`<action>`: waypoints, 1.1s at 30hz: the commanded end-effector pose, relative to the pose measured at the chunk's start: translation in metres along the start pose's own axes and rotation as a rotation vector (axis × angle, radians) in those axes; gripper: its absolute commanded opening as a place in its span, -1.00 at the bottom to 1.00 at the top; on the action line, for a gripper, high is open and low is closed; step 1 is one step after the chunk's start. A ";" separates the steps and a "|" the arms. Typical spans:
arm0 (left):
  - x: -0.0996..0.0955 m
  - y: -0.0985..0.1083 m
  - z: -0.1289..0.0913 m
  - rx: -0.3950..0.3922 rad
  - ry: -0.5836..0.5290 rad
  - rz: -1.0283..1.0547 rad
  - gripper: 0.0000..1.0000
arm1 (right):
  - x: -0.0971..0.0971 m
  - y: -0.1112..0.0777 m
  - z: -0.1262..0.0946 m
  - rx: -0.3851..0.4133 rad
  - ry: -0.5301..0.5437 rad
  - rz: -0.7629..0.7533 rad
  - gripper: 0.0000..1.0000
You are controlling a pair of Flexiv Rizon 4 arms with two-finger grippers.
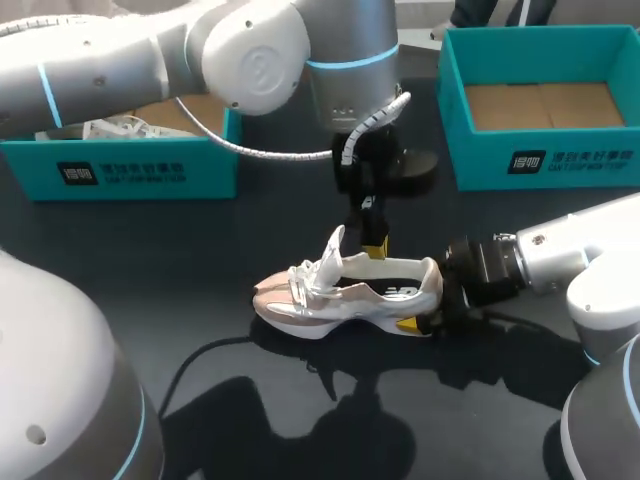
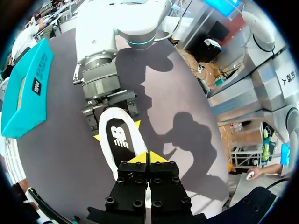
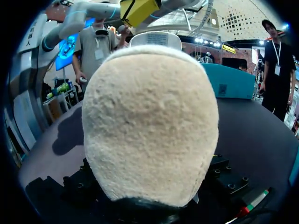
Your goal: Take the shoe out of the shoebox, open the shoe tongue, remove and reinsert the insole, then place the shoe into the shoebox
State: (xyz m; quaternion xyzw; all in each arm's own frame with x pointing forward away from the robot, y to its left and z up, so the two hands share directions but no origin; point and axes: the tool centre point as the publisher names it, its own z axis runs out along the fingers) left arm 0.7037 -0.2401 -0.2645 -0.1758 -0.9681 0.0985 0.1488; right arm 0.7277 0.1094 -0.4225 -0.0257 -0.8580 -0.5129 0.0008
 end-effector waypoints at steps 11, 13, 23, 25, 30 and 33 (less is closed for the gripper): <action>-0.004 -0.004 0.016 -0.059 0.013 -0.053 -1.00 | 0.000 0.000 0.000 0.004 -0.001 0.000 -1.00; -0.005 -0.003 0.021 -0.065 0.027 -0.065 -1.00 | 0.000 0.000 0.000 0.004 -0.001 0.000 -1.00; -0.019 -0.003 0.048 -0.067 0.051 -0.066 -1.00 | 0.000 0.000 0.000 0.004 -0.001 0.000 -1.00; -0.021 -0.004 0.053 -0.065 0.072 -0.060 -1.00 | 0.000 0.000 0.000 0.004 -0.001 0.000 -1.00; -0.022 -0.002 0.062 -0.058 0.077 -0.057 -1.00 | 0.000 0.000 0.000 0.004 -0.001 0.000 -1.00; -0.022 0.000 0.068 -0.055 0.063 -0.054 -1.00 | 0.000 0.000 0.000 0.004 -0.001 0.000 -1.00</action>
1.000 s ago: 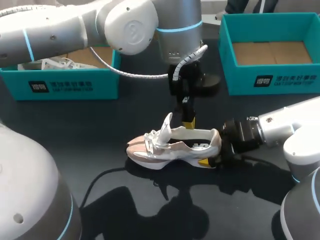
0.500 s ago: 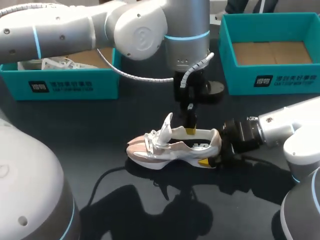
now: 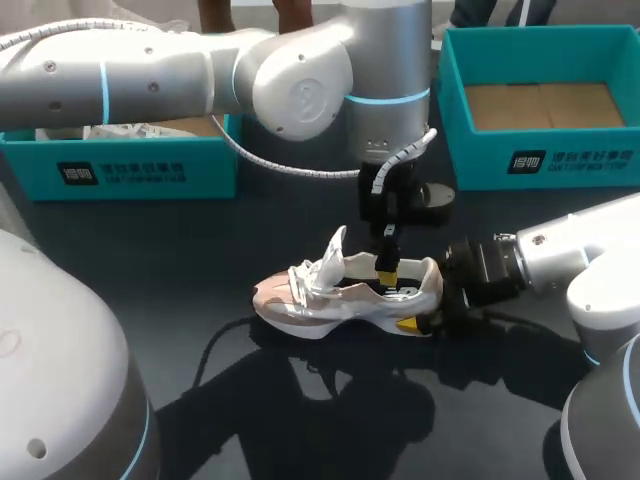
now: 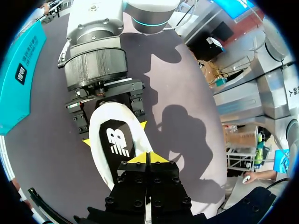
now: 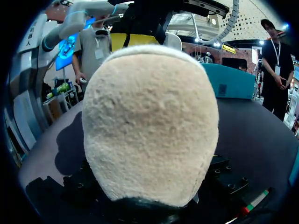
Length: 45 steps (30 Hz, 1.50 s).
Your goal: Take the shoe out of the shoebox, open the shoe tongue, remove and reinsert the insole, then place the shoe into the shoebox
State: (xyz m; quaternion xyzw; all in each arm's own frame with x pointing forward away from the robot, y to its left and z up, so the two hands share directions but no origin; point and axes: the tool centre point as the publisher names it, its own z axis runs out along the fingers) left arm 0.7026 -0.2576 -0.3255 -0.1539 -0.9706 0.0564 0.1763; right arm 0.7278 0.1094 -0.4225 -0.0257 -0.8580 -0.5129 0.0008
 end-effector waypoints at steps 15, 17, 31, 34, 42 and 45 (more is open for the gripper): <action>-0.016 0.019 0.033 0.027 -0.123 -0.019 -1.00 | 0.000 0.000 0.001 0.004 -0.001 0.000 -1.00; -0.018 0.020 0.037 0.026 -0.125 -0.021 -1.00 | 0.000 0.000 0.001 0.004 -0.001 0.000 -1.00; -0.019 0.019 0.055 0.042 -0.131 -0.007 -0.66 | 0.000 0.000 0.001 0.004 -0.001 0.000 -1.00; -0.018 0.019 0.056 0.043 -0.127 -0.008 -0.50 | 0.000 0.000 0.001 0.004 -0.001 0.000 -1.00; -0.022 0.023 0.061 0.035 -0.141 -0.010 -0.15 | 0.000 0.000 0.001 0.004 -0.001 0.000 -1.00; -0.027 0.024 0.065 0.037 -0.179 -0.007 -0.06 | 0.000 0.000 0.001 0.004 -0.001 0.000 -1.00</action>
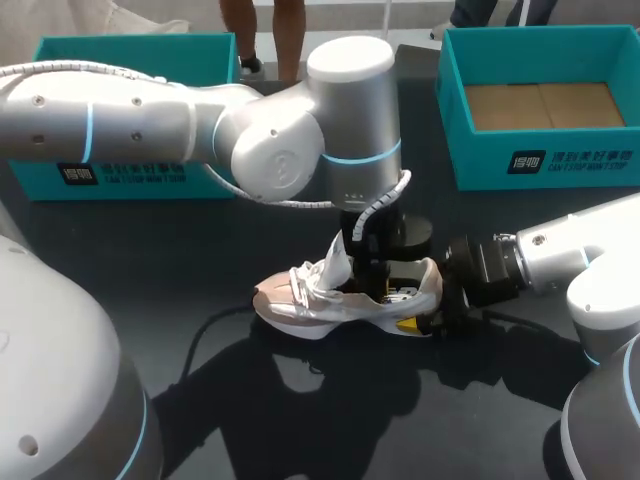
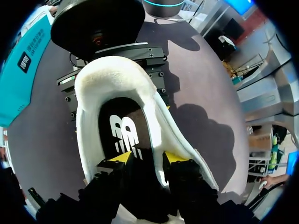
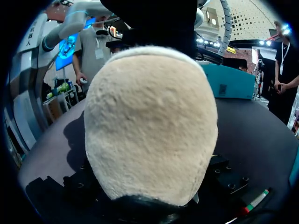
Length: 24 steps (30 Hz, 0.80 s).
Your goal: Take the shoe out of the shoebox, open the shoe tongue, remove and reinsert the insole, then place the shoe into the shoebox
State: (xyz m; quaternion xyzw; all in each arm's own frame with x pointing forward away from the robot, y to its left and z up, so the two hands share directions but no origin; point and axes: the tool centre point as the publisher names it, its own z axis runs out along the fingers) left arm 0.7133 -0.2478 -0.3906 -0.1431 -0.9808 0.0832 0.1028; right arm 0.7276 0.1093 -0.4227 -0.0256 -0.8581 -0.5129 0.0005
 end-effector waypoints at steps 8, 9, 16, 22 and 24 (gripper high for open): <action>-0.009 0.005 0.024 -0.027 -0.085 0.002 0.03 | 0.000 0.000 0.001 0.003 -0.001 0.001 -1.00; -0.009 0.006 0.025 -0.036 -0.094 0.000 -0.05 | 0.000 0.000 0.001 0.003 -0.001 0.001 -1.00; -0.005 0.009 0.021 -0.027 -0.116 0.006 -1.00 | 0.000 0.000 0.001 0.003 -0.001 0.001 -1.00; 0.008 0.006 -0.005 -0.011 -0.081 0.028 -1.00 | 0.000 0.000 0.001 0.003 -0.001 0.001 -1.00; 0.010 0.006 -0.014 0.008 -0.071 0.030 -1.00 | 0.000 0.000 0.001 0.003 -0.001 0.001 -1.00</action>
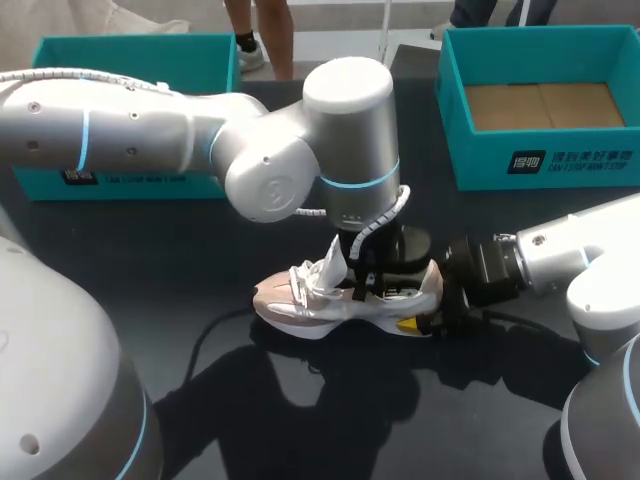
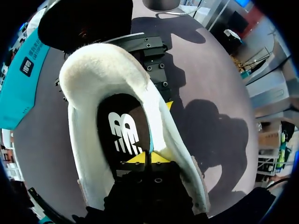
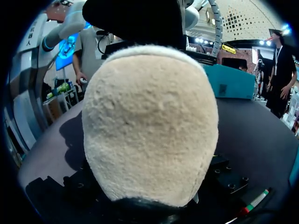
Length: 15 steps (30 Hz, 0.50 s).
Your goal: Take the shoe out of the shoebox, open the shoe tongue, remove and reinsert the insole, then place the shoe into the shoebox
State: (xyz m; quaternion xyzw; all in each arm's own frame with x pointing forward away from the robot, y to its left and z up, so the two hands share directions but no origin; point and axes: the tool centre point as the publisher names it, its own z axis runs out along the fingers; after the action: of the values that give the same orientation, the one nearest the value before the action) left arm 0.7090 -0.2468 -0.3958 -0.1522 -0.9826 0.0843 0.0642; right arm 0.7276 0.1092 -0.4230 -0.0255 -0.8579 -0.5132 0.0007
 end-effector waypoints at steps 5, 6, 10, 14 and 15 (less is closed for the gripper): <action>0.009 0.005 -0.039 0.042 0.070 -0.011 -1.00 | 0.000 0.000 0.001 0.004 -0.001 0.001 -1.00; 0.010 0.005 -0.041 0.025 0.073 -0.021 -1.00 | 0.000 0.000 0.001 0.004 -0.001 0.001 -1.00; 0.011 0.005 -0.049 0.047 0.139 -0.023 -1.00 | 0.000 0.000 0.001 0.004 -0.001 0.001 -1.00; 0.012 0.004 -0.054 0.052 0.211 -0.032 -1.00 | 0.000 0.000 0.001 0.004 -0.001 0.001 -1.00; 0.012 0.004 -0.056 0.047 0.205 -0.035 -1.00 | 0.000 0.000 0.001 0.004 -0.001 0.001 -1.00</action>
State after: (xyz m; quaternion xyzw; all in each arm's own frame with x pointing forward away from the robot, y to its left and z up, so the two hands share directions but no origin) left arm 0.7008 -0.2301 -0.3439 -0.1397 -0.9727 0.0942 0.1593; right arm 0.7276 0.1093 -0.4225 -0.0255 -0.8579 -0.5132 0.0007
